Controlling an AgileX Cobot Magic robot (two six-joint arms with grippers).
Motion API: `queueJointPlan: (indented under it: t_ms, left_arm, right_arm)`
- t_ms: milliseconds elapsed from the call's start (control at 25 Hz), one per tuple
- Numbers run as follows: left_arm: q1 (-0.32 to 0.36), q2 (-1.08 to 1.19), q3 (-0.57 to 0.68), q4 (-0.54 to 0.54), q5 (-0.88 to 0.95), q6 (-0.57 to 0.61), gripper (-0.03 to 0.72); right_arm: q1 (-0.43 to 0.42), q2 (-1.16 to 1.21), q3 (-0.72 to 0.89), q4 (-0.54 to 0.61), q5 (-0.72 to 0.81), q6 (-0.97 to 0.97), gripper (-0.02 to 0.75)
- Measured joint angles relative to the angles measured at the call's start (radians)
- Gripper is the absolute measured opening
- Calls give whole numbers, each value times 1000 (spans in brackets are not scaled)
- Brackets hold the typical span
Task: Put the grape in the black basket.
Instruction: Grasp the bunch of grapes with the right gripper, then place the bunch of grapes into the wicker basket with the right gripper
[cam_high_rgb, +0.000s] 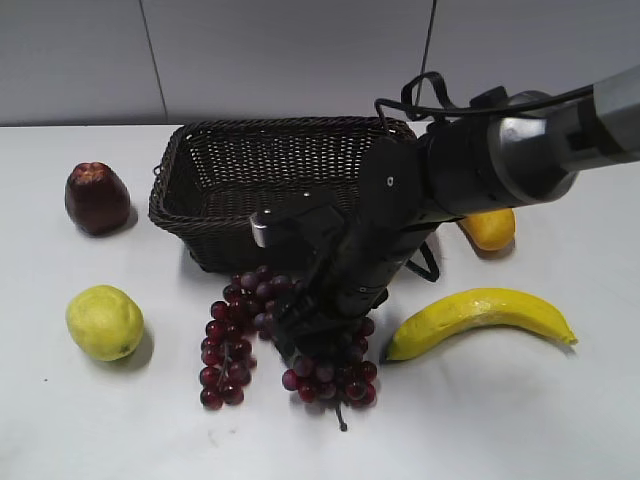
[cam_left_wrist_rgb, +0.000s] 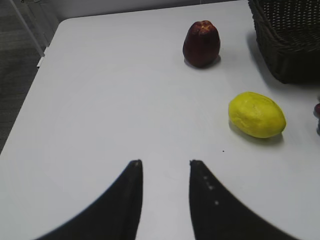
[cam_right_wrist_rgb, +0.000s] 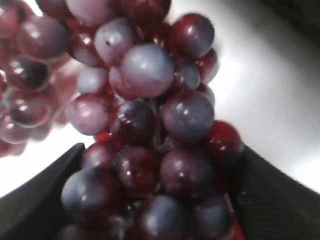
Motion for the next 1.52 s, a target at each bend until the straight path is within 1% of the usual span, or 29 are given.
queueJointPlan:
  t_ms: [120, 160, 200, 240, 480, 640, 760, 920, 1000, 1160, 1240, 1320, 1520]
  left_arm:
    - [0, 0, 0, 0, 0, 0, 237]
    - [0, 0, 0, 0, 0, 0, 237]
    - [0, 0, 0, 0, 0, 0, 237]
    - [0, 0, 0, 0, 0, 0, 237]
    - [0, 0, 0, 0, 0, 0, 237]
    - [0, 0, 0, 0, 0, 0, 237]
    - [0, 0, 0, 0, 0, 0, 237]
    - [0, 0, 0, 0, 0, 0, 237]
    - [0, 0, 0, 0, 0, 0, 237]
    - [0, 0, 0, 0, 0, 0, 237]
    - [0, 0, 0, 0, 0, 0, 237]
    - [0, 0, 0, 0, 0, 0, 237]
    - [0, 0, 0, 0, 0, 0, 237]
  right_arm:
    - [0, 3, -1, -5, 6, 0, 481]
    - [0, 2, -4, -6, 11, 0, 424]
    - [0, 1, -8, -6, 22, 0, 342]
    - [0, -3, -15, -12, 39, 0, 317]
    - [0, -56, -85, -45, 199, 0, 310]
    - [0, -129, -159, -46, 357, 0, 299]
    - [0, -196, -229, -45, 423, 0, 299]
    - [0, -263, -370, -50, 446, 1, 299]
    - [-1, -273, -470, -62, 448, 2, 299]
    - [-1, -276, -624, -148, 408, 12, 299]
    - [-2, -275, -671, -215, 383, 34, 299]
    - [-10, -268, -700, -255, 366, 43, 299]
    - [-51, -181, -709, -273, 349, 59, 299]
